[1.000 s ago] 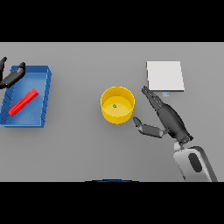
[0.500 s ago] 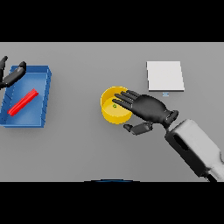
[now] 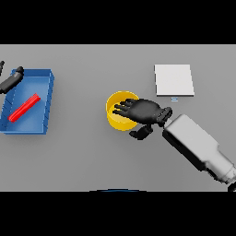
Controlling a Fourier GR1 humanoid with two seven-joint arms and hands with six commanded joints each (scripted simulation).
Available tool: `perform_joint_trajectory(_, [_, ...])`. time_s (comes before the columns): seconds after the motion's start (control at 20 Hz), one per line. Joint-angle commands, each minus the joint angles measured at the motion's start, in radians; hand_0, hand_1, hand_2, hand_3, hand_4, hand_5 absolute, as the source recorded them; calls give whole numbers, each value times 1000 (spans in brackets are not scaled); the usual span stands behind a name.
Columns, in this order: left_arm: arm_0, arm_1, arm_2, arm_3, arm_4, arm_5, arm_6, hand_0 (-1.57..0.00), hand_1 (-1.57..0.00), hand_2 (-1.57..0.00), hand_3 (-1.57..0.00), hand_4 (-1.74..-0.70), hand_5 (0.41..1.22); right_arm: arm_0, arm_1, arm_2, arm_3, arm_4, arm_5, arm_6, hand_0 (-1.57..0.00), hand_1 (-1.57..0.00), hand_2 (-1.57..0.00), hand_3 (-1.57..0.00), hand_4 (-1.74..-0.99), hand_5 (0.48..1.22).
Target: Pick up the red beaker and tilt it to pour out 1 green nut into yellow bowl. Pick up the yellow bowl and place it on the metallic measuring scale.
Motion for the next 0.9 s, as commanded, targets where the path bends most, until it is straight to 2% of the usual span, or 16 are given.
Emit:
perform_joint_trajectory(0.0, [10,1,-1,-4,0,1,-7,1,1,1,1,-724,688,-13,8,13,19,11,3,2,1,1,1,1,-1250,708])
perform_joint_trajectory(0.2, [3,-6,-4,-9,-3,7,-5,1,1,1,1,-717,684,-66,29,42,84,28,41,2,1,1,1,1,-1275,735])
perform_joint_trajectory(0.3, [4,-1,0,-10,0,9,-5,1,1,1,1,-717,688,-75,36,45,87,23,63,5,1,1,1,1,-1290,746])
perform_joint_trajectory(0.4, [23,4,3,-24,5,17,-21,1,1,1,1,-719,686,-73,49,33,102,9,68,15,1,1,1,1,-1305,763])
perform_joint_trajectory(0.5, [24,26,9,-37,11,3,-17,1,1,1,1,-713,686,-68,62,25,108,3,80,47,-3,-16,-19,-43,-1336,810])
perform_joint_trajectory(0.55, [15,20,6,-29,8,0,-13,1,1,1,1,-712,689,-74,61,22,106,-1,97,50,-110,-97,-86,-96,-1360,842])
perform_joint_trajectory(0.6, [20,17,6,-34,13,1,-12,1,1,1,1,-714,691,-72,62,25,104,2,100,56,-287,-236,-176,-173,-1387,873])
perform_joint_trajectory(0.65, [12,14,8,-28,10,4,-13,1,1,1,1,-716,692,-64,57,38,111,13,83,38,-544,-473,-310,-262,-1420,943])
perform_joint_trajectory(0.75, [16,17,6,-34,8,9,-9,1,1,1,1,-719,692,-77,51,39,116,8,87,-7,-914,-869,-695,-456,-1512,1043])
perform_joint_trajectory(0.85, [12,18,5,-40,8,11,-1,1,1,1,1,-722,696,-77,58,39,126,5,74,-11,-1150,-1121,-1010,-716,-1586,1107])
